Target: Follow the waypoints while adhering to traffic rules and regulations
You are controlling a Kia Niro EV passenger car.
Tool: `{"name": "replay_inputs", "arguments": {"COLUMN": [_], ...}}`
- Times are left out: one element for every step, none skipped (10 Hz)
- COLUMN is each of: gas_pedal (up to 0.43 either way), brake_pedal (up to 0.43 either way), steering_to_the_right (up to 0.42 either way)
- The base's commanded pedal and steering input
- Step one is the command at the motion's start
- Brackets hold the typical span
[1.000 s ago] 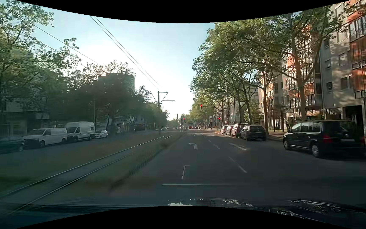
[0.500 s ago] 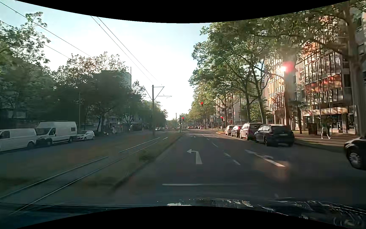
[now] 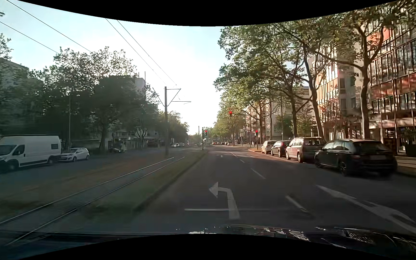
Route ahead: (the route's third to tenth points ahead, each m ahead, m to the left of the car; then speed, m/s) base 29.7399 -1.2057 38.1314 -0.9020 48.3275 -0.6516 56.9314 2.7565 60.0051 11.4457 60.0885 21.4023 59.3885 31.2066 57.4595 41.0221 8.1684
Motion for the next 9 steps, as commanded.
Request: {"name": "replay_inputs", "arguments": {"gas_pedal": [0.0, 0.0, 0.0, 0.0, 0.0, 0.0, 0.0, 0.0, 0.0], "brake_pedal": [0.213, 0.207, 0.207, 0.201, 0.207, 0.201, 0.201, 0.201, 0.201], "steering_to_the_right": [0.005, 0.005, 0.005, 0.005, 0.005, 0.005, 0.005, 0.005, 0.006]}}
